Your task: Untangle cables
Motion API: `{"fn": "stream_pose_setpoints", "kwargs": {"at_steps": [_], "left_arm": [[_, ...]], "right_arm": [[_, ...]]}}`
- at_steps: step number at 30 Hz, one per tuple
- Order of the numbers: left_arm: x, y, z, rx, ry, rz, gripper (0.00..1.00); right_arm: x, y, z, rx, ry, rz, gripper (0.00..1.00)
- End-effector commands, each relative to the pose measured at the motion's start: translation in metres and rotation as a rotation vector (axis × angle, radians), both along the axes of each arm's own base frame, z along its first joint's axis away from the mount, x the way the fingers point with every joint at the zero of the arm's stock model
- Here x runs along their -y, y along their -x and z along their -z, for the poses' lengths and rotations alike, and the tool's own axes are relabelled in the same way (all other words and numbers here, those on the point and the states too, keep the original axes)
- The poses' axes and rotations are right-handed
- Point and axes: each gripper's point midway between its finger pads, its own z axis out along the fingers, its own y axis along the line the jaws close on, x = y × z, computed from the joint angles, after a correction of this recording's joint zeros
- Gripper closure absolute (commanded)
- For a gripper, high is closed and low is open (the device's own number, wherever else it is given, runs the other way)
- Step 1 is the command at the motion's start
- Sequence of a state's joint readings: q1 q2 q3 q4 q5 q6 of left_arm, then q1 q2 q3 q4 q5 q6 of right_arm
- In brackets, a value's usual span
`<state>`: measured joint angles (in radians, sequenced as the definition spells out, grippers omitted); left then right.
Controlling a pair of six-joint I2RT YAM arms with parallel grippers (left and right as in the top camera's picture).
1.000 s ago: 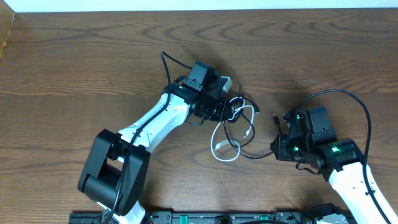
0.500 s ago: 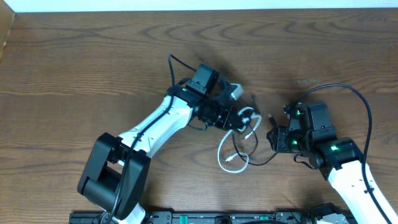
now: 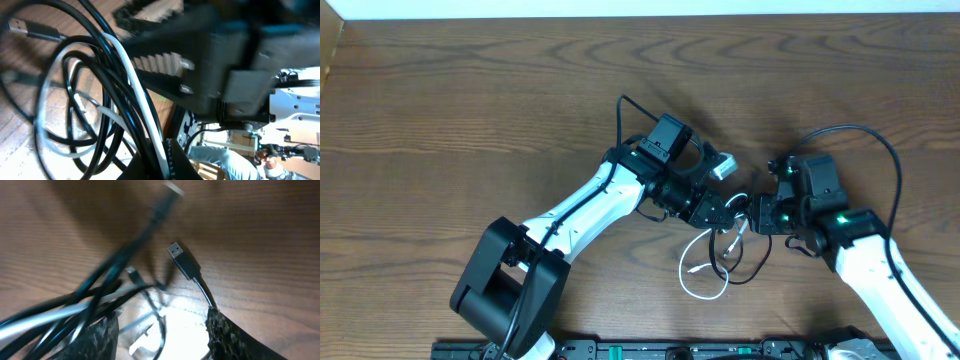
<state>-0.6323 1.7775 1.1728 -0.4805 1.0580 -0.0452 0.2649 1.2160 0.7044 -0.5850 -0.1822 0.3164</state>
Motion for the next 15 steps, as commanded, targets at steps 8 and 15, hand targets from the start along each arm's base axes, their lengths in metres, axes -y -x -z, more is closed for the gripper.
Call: {"fn": "stream_pose_setpoints", "kwargs": {"at_steps": [8,15], "left_arm": [[-0.031,-0.011,0.034,0.125,-0.273,-0.066,0.75],[-0.068,-0.028,0.062,0.221,-0.528,-0.136,0.37]], "right_arm": [[-0.018,-0.009,0.007,-0.001,-0.057,-0.087,0.43],[-0.017,-0.009,0.007,-0.005,-0.056,-0.087,0.37]]}}
